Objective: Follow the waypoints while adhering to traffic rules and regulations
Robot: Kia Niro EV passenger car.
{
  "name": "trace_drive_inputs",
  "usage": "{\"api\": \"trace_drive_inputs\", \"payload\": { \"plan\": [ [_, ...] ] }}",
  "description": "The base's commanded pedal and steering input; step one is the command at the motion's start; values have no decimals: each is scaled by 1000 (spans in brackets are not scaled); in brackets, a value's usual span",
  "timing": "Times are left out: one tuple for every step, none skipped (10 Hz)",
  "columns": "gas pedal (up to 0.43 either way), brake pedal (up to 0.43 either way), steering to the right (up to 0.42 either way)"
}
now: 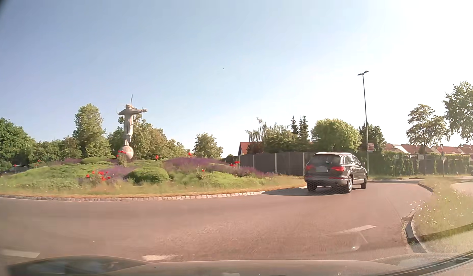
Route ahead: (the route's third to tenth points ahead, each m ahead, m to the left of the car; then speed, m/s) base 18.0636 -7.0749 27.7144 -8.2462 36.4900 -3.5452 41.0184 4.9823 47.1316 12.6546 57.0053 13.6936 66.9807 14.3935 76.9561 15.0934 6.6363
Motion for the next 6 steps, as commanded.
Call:
{"api": "trace_drive_inputs", "payload": {
  "plan": [
    [197,12,193],
    [197,12,193],
    [177,12,199],
    [177,12,205],
    [177,12,212],
    [177,12,213]
  ]
}}
